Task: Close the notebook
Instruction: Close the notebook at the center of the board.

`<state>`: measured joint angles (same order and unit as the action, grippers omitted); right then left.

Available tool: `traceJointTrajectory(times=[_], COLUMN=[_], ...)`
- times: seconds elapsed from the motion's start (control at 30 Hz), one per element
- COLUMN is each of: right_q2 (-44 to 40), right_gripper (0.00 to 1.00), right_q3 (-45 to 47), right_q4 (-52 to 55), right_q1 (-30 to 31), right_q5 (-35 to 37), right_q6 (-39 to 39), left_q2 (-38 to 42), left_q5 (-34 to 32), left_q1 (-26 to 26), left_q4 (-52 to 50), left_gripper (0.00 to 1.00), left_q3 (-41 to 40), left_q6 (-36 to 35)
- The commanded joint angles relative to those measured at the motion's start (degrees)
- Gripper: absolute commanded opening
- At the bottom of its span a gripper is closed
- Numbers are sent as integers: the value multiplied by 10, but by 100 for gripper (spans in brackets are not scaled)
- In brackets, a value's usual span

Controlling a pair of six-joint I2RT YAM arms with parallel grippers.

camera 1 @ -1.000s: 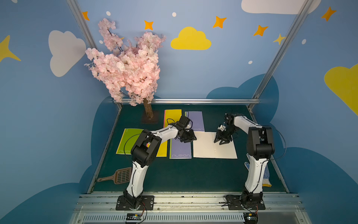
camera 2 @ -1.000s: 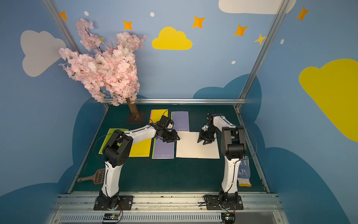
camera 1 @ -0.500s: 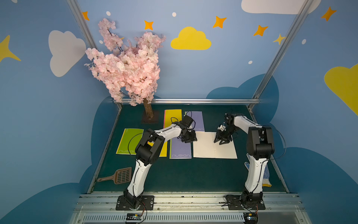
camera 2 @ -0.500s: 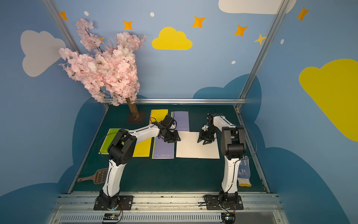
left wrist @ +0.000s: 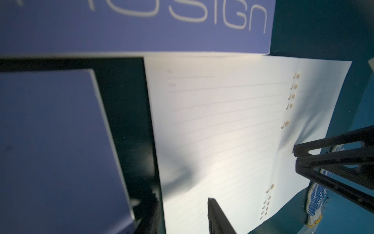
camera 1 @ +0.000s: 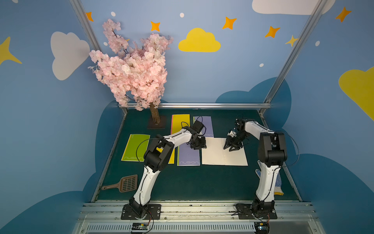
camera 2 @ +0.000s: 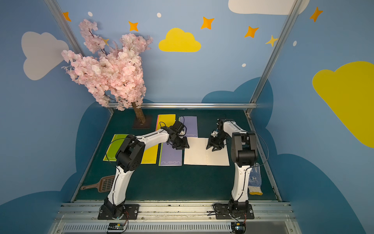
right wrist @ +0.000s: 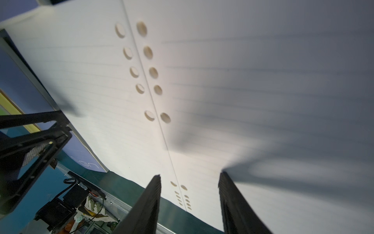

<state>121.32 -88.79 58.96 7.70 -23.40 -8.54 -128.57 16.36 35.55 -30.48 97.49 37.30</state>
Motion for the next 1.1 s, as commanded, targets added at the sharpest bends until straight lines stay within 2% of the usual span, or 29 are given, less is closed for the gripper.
traceJointTrajectory(times=[0.0, 0.37, 0.73, 1.07], right_q2=[-5, -30, -37, -38], right_gripper=[49, 49, 49, 48], right_q3=[25, 68, 85, 87], right_q4=[11, 11, 6, 3], right_q1=[-1, -15, -12, -8], right_q5=[11, 17, 7, 3], right_q6=[5, 4, 4, 3], left_q2=[-19, -19, 42, 85], left_q5=[24, 93, 141, 160], left_q1=[5, 23, 28, 28], left_q4=[-13, 18, 122, 172], left_gripper=[41, 40, 39, 39], left_q3=[8, -4, -80, -109], left_q6=[-11, -4, 24, 32])
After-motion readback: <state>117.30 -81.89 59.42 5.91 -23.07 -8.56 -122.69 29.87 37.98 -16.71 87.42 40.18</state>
